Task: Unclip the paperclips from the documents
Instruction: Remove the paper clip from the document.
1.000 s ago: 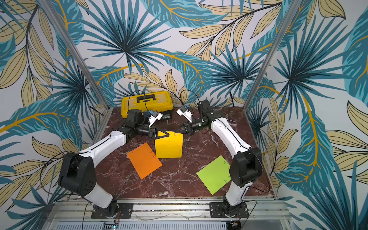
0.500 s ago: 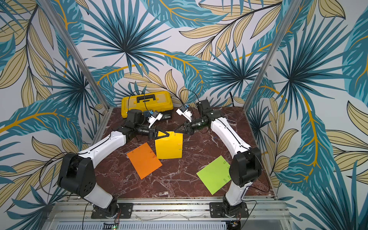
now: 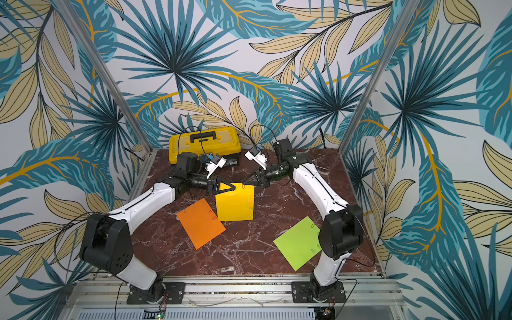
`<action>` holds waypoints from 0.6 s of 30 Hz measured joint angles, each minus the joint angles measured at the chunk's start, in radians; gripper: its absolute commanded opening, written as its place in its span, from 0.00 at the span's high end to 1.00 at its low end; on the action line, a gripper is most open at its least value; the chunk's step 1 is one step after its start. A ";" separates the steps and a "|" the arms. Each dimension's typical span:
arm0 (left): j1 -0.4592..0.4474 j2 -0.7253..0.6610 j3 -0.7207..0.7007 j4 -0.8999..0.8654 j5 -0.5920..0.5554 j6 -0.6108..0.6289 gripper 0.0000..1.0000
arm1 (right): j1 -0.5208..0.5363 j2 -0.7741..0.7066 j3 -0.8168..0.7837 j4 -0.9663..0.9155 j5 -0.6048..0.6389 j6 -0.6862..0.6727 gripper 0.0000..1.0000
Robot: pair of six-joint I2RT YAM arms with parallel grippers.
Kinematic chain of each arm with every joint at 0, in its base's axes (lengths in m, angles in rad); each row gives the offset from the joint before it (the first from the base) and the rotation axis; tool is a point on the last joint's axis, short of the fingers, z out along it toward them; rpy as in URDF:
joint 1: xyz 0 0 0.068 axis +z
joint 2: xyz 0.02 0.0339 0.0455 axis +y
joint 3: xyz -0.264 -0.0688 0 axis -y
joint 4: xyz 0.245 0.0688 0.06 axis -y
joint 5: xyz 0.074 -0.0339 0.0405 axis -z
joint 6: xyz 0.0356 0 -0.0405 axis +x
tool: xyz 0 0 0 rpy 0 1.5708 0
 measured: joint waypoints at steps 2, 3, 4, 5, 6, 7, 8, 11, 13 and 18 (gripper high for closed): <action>0.000 0.000 0.000 0.000 0.000 0.001 1.00 | 0.000 0.000 0.000 0.000 0.002 0.003 0.94; 0.000 -0.001 0.000 0.000 0.000 0.002 1.00 | 0.000 0.001 0.001 0.000 0.002 0.003 0.94; 0.000 -0.002 0.000 0.000 0.000 0.003 1.00 | 0.000 0.002 0.001 0.000 0.002 0.004 0.94; 0.000 -0.004 0.000 -0.001 0.000 0.003 1.00 | 0.000 0.003 0.001 0.000 0.002 0.004 0.94; 0.000 -0.006 0.000 -0.002 0.000 0.003 1.00 | 0.000 0.003 0.002 0.000 0.003 0.005 0.94; 0.000 -0.008 0.000 -0.002 0.000 0.003 1.00 | 0.000 0.004 0.002 0.001 0.003 0.007 0.94; 0.000 -0.010 0.000 -0.002 0.000 0.003 1.00 | 0.000 0.005 0.002 0.001 0.003 0.009 0.94; 0.000 -0.013 0.000 -0.002 0.000 0.003 1.00 | 0.000 0.006 0.003 0.001 0.004 0.014 0.94; 0.000 -0.013 0.000 -0.002 0.000 0.003 1.00 | 0.000 0.006 0.004 0.002 0.006 0.015 0.94; 0.000 -0.013 0.000 -0.002 0.000 0.003 1.00 | 0.000 0.010 0.010 0.002 0.007 0.018 0.94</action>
